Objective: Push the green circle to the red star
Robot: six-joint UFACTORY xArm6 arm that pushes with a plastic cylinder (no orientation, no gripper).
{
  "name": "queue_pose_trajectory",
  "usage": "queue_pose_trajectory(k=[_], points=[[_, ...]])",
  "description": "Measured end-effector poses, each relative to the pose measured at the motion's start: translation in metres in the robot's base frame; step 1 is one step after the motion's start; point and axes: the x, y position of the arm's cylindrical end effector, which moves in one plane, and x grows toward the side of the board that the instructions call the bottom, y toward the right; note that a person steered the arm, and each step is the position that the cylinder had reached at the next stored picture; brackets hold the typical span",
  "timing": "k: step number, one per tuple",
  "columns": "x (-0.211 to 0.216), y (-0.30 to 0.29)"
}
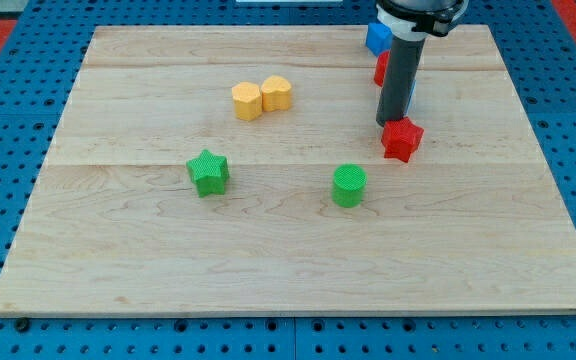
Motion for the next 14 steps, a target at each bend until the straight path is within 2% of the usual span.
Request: queue_pose_trajectory(k=[1,2,10,13,14], points=[[0.012,-0.041],[0.041,-0.040],[0.021,-0.043],[0.070,-0.119],[0.107,-0.105]])
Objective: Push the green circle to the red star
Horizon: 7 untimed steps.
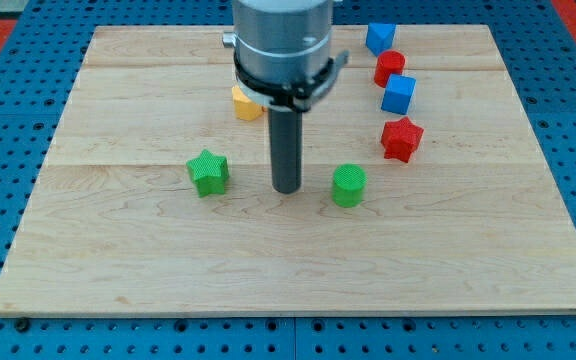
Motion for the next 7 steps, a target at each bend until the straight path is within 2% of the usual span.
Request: queue_pose_trajectory(k=[1,3,5,6,7], points=[[0.006,0.030],[0.008,0.044],[0.016,0.104],[0.015,0.124],[-0.005,0.131]])
